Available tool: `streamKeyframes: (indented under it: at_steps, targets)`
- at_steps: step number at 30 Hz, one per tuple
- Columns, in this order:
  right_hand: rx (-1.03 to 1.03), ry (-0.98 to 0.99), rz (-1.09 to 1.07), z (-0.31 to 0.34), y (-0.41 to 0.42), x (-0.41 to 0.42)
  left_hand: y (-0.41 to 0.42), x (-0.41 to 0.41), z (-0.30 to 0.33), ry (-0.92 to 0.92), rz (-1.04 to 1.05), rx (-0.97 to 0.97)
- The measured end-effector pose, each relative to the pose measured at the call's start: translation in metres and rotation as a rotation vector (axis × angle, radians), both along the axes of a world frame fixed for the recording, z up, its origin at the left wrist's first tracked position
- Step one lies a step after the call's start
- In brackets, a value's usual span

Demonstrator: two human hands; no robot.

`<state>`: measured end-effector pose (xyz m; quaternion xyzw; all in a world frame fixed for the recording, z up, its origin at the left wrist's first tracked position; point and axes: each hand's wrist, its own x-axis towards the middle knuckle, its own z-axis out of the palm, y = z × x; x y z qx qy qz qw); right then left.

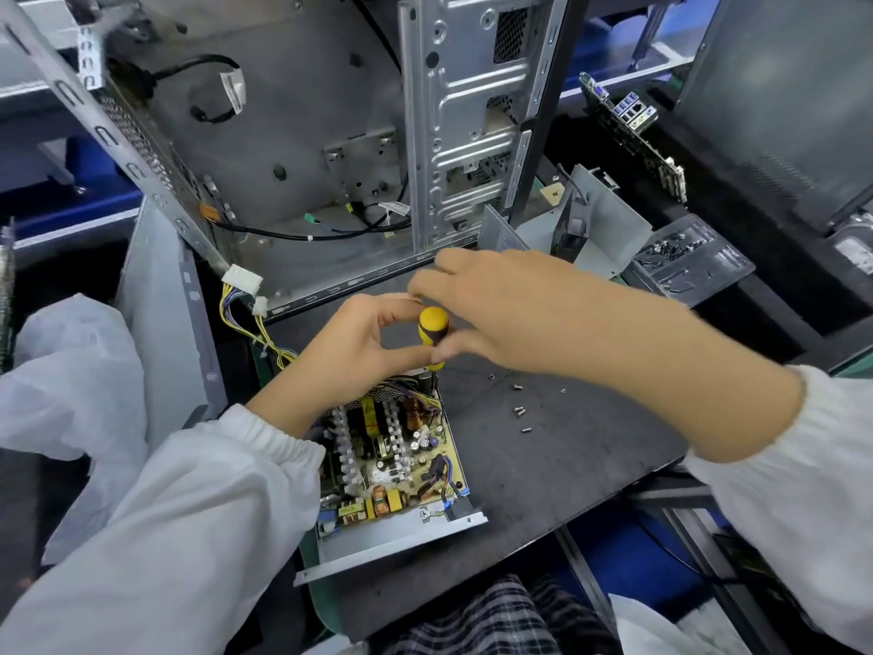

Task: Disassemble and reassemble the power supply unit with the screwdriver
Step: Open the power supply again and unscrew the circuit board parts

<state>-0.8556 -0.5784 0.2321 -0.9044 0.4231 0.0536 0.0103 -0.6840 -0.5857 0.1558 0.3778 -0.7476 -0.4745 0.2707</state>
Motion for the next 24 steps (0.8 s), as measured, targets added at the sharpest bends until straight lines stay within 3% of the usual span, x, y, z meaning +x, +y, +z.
streamKeyframes:
  at_steps: [2, 7, 14, 19, 24]
  targets:
    - [0.083, -0.022, 0.055, 0.000, -0.004, -0.003, -0.001, 0.004, 0.002, -0.026, -0.053, 0.013]
    - [-0.127, 0.112, 0.061, 0.001, 0.002, 0.002, -0.001, 0.003, -0.004, 0.064, -0.090, 0.120]
    - [-0.214, 0.203, -0.052, 0.000, 0.004, 0.014, 0.006, -0.011, -0.006, 0.034, 0.076, -0.070]
    - [0.062, 0.045, 0.010, 0.002, -0.003, 0.005, 0.003, -0.002, -0.006, -0.003, 0.090, 0.015]
    - [-0.025, 0.136, -0.034, 0.001, 0.000, 0.008, 0.010, -0.007, -0.011, 0.050, 0.069, 0.113]
